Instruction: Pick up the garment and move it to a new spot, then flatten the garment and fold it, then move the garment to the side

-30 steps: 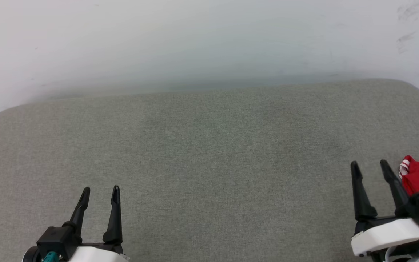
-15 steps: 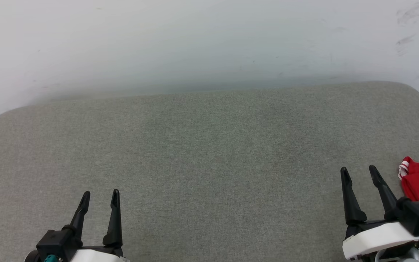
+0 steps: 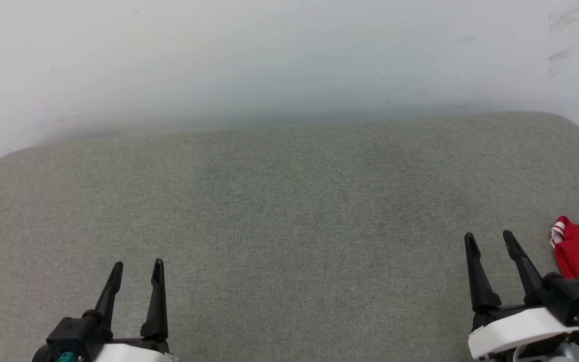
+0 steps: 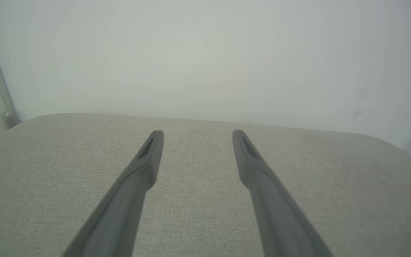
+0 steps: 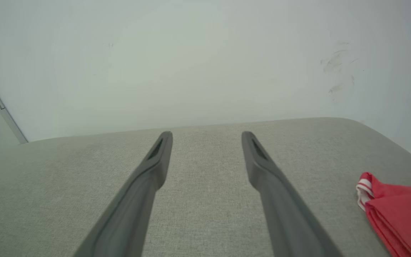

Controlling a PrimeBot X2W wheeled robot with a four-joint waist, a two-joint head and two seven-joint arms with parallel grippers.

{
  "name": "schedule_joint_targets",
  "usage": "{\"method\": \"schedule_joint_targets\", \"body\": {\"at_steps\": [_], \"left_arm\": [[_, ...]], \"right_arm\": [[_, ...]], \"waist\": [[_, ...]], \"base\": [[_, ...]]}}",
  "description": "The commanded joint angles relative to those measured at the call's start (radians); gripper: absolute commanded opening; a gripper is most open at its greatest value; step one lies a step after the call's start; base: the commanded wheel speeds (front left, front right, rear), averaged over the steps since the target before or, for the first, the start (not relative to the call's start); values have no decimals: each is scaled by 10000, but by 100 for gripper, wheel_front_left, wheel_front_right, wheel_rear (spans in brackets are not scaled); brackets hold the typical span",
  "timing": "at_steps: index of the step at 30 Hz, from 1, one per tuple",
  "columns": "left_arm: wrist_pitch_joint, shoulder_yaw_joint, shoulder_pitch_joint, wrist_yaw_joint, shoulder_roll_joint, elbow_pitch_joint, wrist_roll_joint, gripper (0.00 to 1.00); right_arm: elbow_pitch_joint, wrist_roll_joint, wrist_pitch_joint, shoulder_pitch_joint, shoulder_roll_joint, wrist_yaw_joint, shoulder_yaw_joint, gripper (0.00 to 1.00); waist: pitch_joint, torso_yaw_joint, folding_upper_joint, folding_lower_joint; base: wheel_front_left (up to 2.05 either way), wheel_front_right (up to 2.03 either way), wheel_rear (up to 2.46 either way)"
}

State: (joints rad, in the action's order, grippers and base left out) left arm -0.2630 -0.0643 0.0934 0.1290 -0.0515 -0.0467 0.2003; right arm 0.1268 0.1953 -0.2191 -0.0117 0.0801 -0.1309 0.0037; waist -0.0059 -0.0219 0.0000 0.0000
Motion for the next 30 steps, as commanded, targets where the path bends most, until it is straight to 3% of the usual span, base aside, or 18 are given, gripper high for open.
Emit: {"method": "schedule_joint_targets", "body": {"at_steps": [1, 2, 6, 30], "left_arm": [[-20, -24, 38, 10, 14, 127, -25, 100], [0, -27, -1, 2, 0, 118, -25, 0], [23, 4, 96, 0, 29, -194, 103, 0], [1023, 20, -585, 5, -115, -756, 4494, 0]], "right_arm": [[30, 49, -65, -132, 65, 4, 30, 100], [23, 13, -12, -2, 11, 0, 36, 0], [333, 130, 37, 202, -26, 0, 54, 0], [572, 4382, 1038, -189, -110, 1, -325, 0]], "waist": [[3, 11, 0, 0], [5, 11, 0, 0], [7, 13, 0, 1], [23, 53, 0, 1]], "base": [[0, 0, 0], [0, 0, 0], [0, 0, 0], [0, 0, 0]]}}
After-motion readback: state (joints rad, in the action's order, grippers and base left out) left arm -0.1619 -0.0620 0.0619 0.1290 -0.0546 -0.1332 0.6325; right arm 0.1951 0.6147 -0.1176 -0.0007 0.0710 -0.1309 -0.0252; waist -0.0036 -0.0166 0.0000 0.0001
